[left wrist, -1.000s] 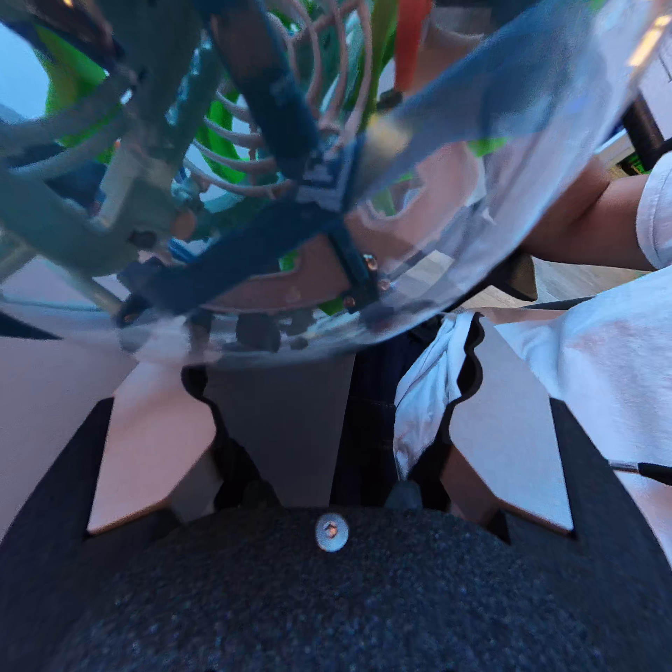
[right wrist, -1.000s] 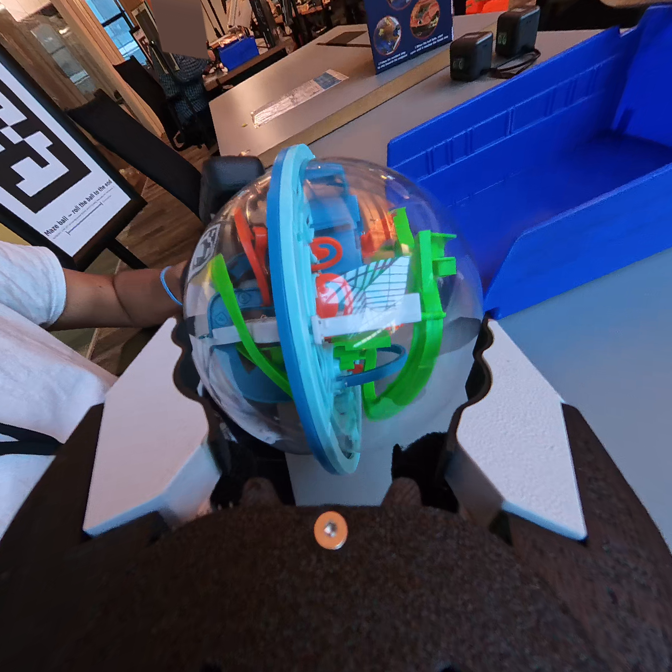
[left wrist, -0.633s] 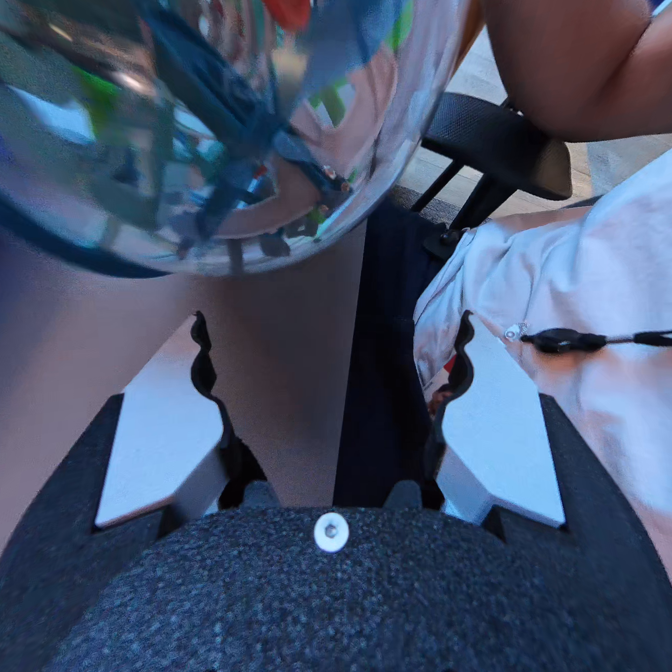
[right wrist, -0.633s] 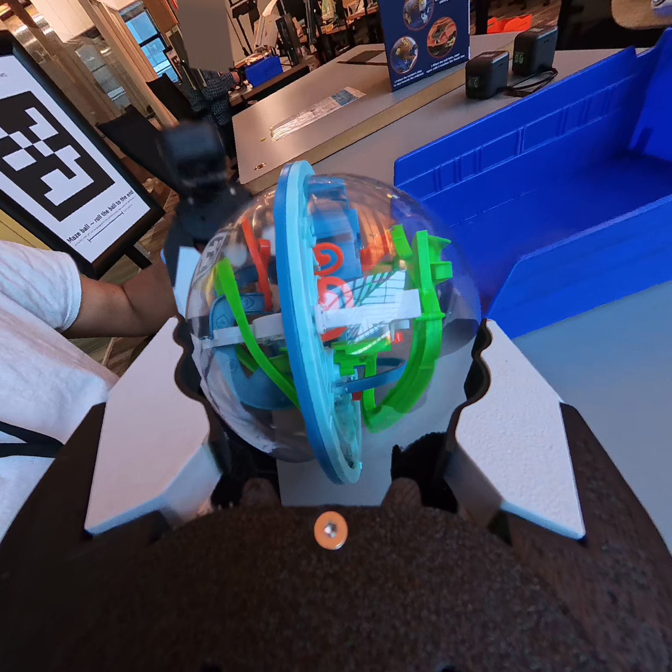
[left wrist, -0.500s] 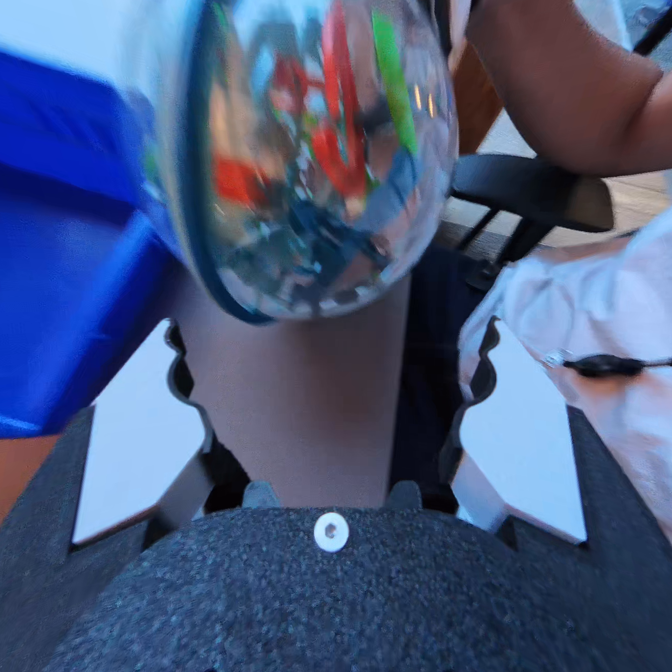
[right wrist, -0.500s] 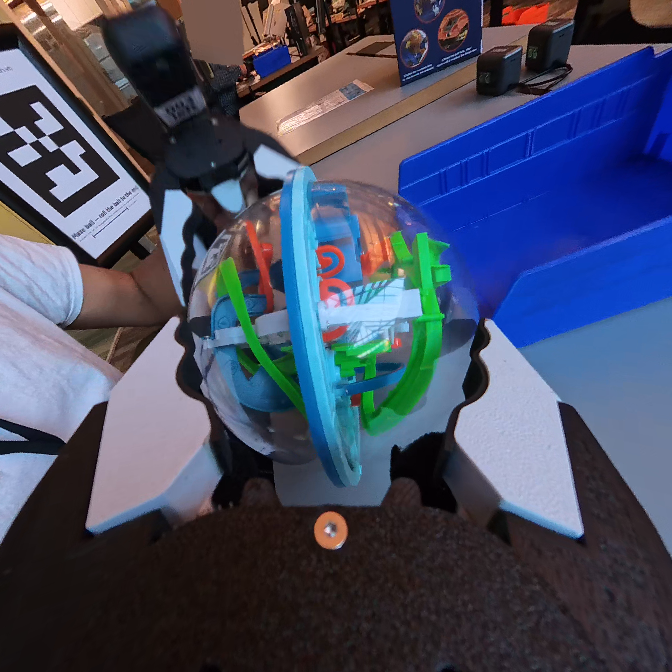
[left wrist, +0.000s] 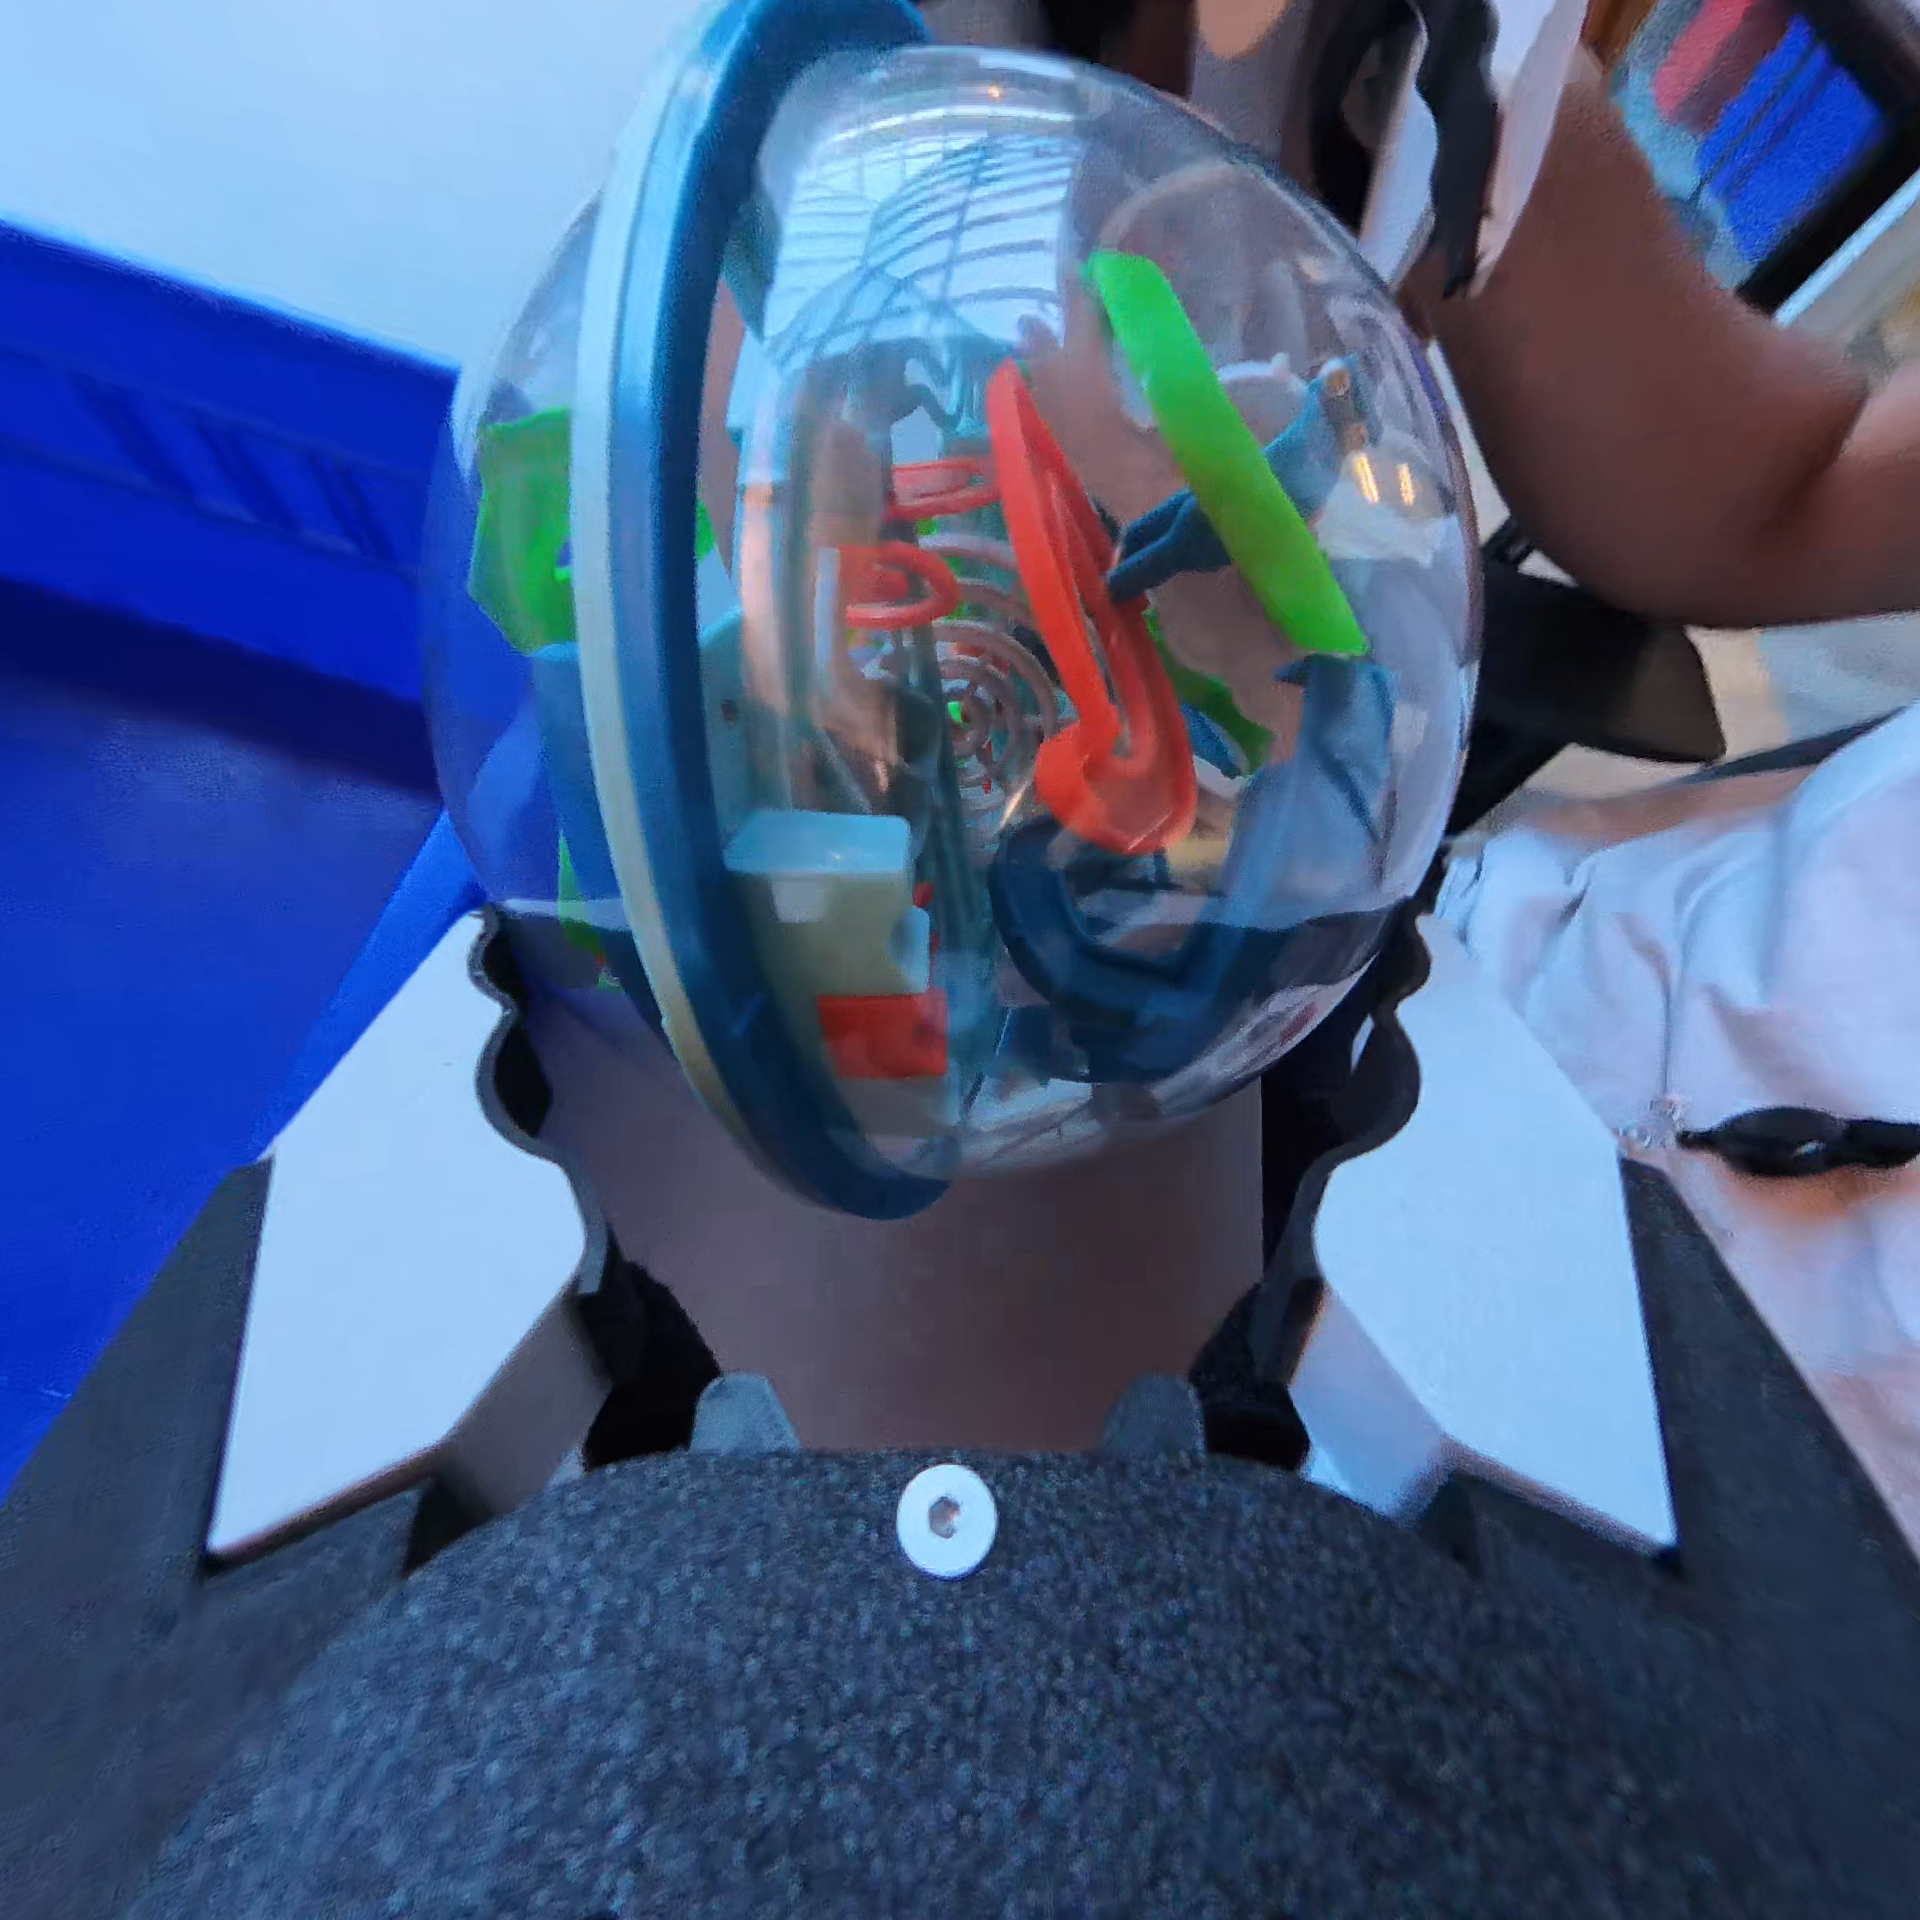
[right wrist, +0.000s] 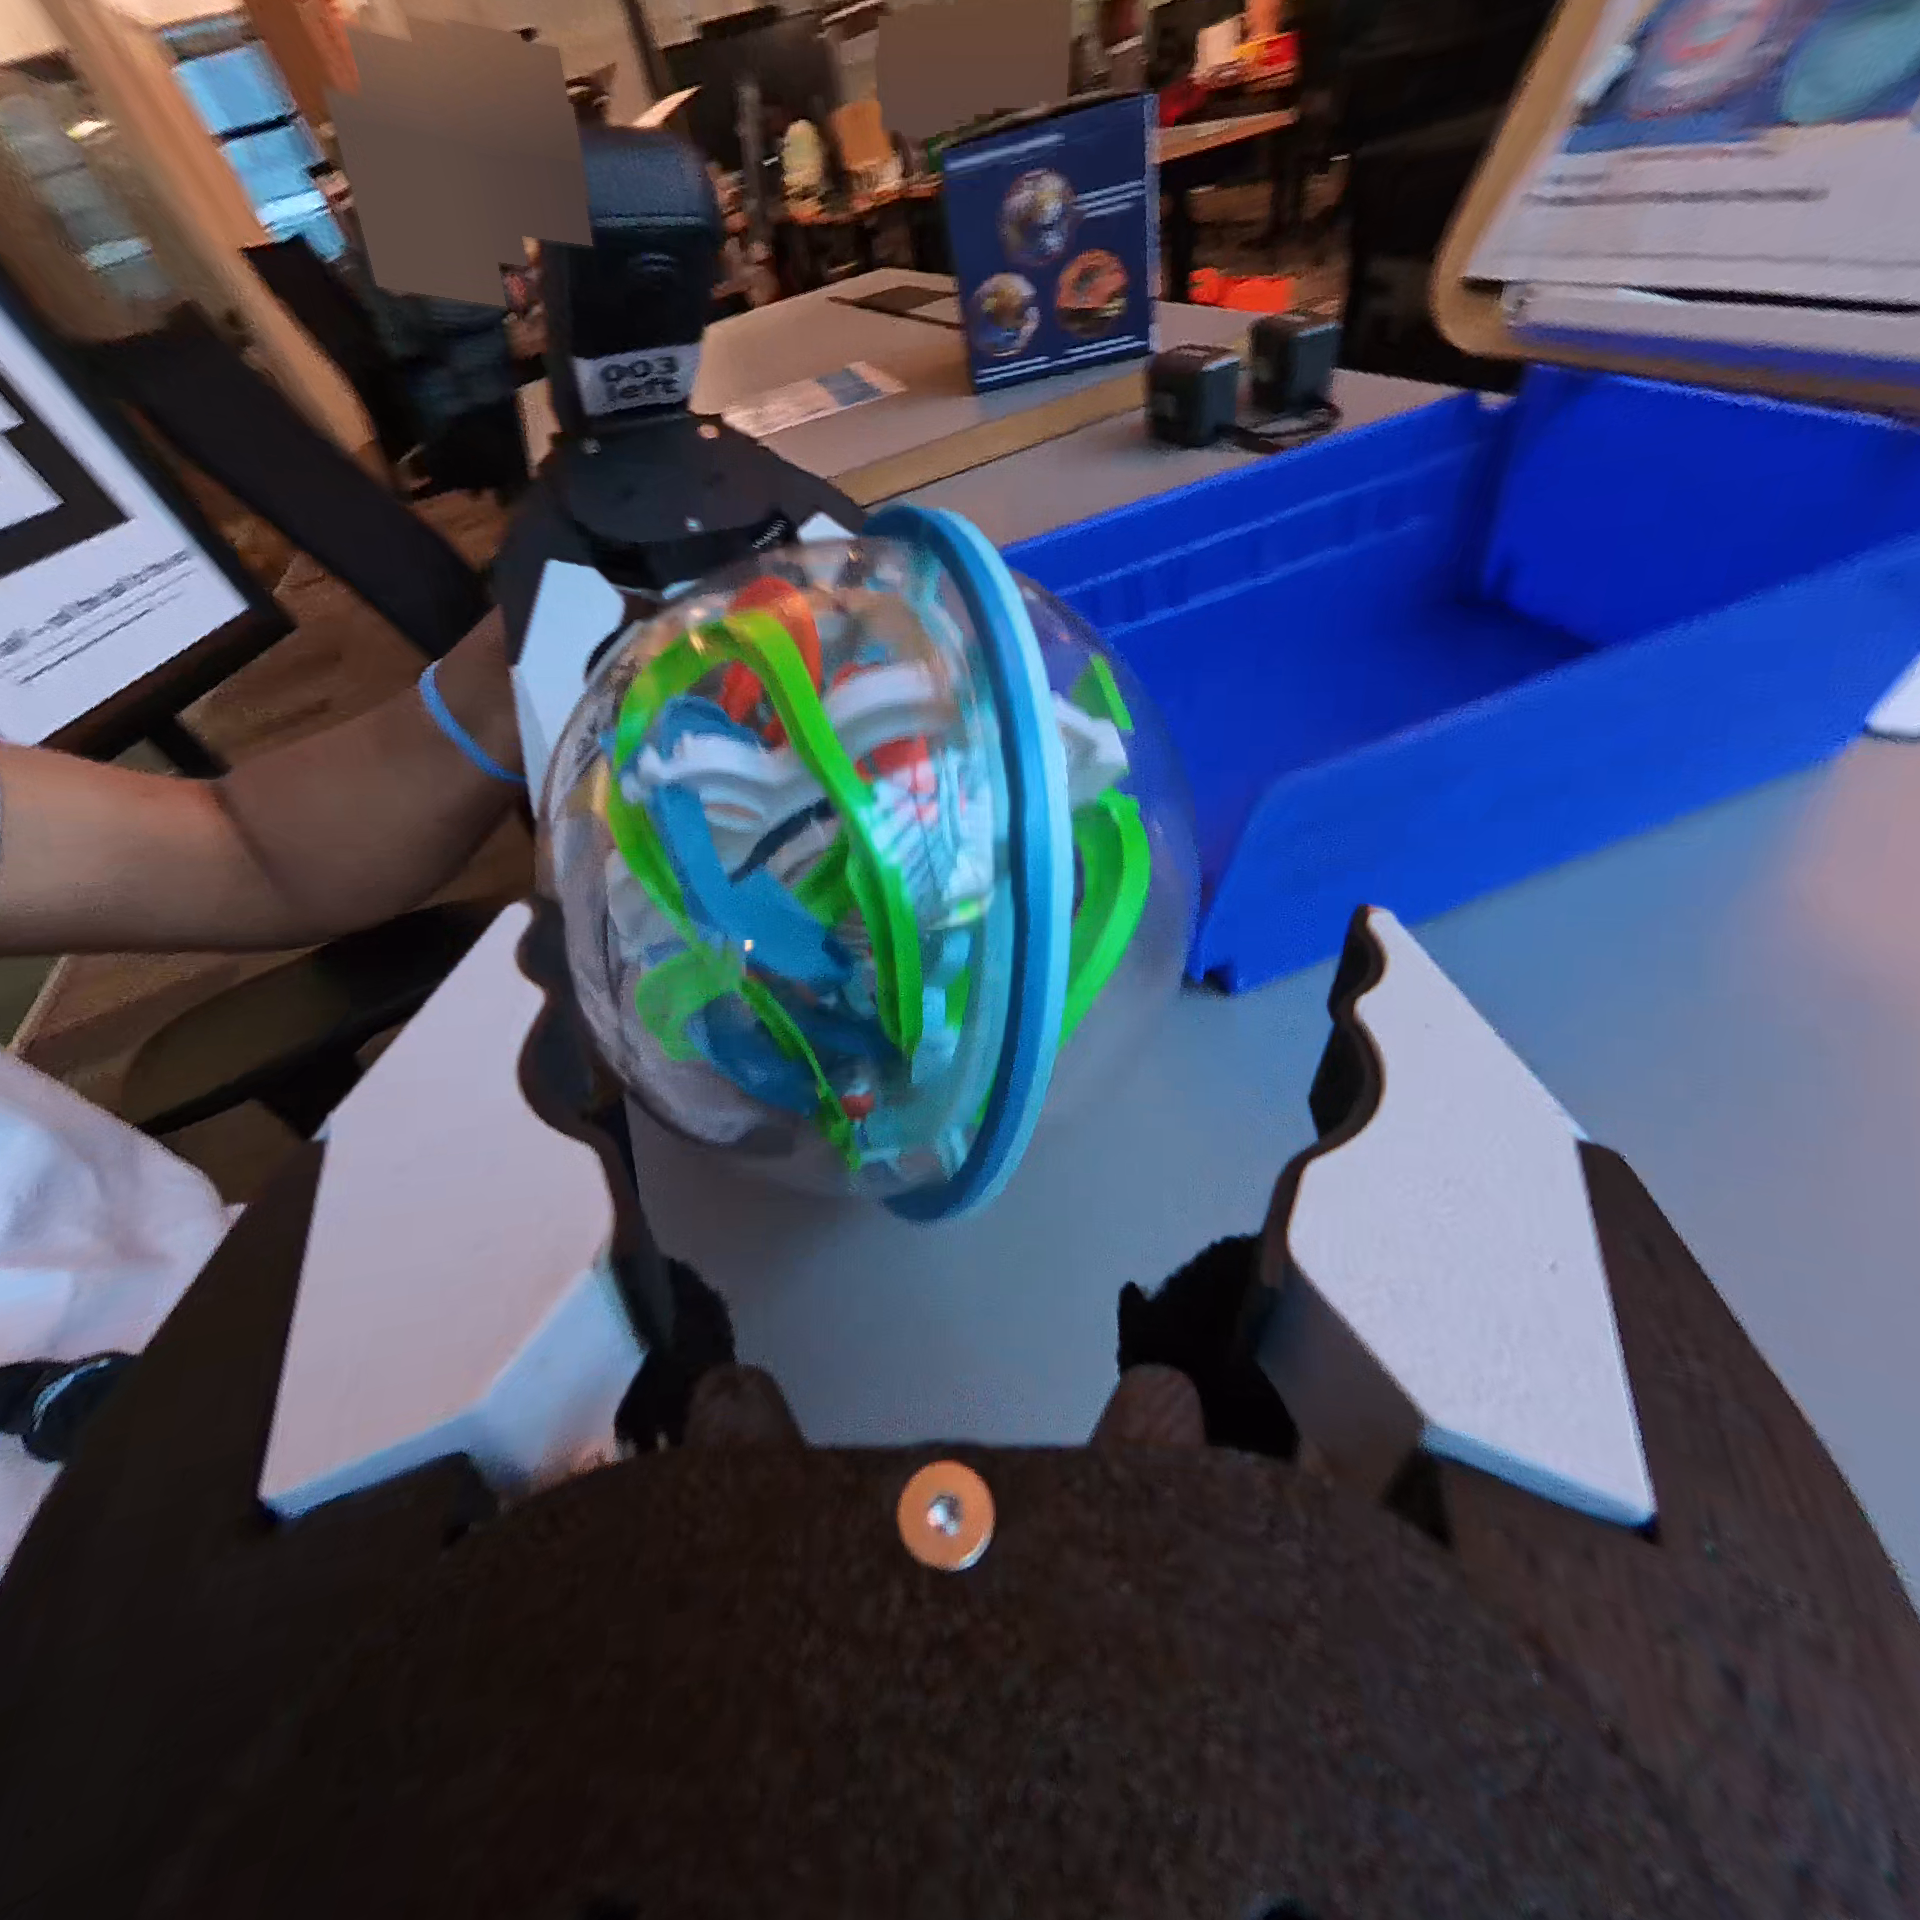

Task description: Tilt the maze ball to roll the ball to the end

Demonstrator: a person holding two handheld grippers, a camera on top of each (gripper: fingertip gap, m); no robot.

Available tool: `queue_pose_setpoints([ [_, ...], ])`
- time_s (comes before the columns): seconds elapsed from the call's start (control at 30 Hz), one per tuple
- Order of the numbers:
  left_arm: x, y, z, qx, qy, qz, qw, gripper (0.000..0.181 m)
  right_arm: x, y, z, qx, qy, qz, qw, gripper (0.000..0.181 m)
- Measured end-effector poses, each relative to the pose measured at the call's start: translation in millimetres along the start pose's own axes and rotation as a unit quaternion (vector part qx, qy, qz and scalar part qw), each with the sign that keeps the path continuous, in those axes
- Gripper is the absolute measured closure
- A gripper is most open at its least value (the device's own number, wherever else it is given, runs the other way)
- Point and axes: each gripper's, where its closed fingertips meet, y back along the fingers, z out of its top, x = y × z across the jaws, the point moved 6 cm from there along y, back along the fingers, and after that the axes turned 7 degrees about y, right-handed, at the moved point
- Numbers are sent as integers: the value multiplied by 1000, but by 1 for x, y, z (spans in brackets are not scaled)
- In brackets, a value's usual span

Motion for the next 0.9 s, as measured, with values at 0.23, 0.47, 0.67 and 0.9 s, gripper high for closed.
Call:
queue_pose_setpoints([
  [0.23, -11, -3, -17, -59, 43, 38, 997, 28, 43, -15, -65, 29, -41, -32, 998, 30],
  [0.47, -24, -13, -27, -90, 77, 33, 992, 29, 49, -41, -67, 44, -51, -19, 998, 28],
  [0.67, -25, -19, -31, -93, 109, -10, 990, 30, 49, -32, -45, 88, -18, -40, 995, 28],
  [0.9, -26, -16, -28, -109, 125, -25, 986, 31, 50, -31, -37, 106, -35, -40, 993, 28],
])
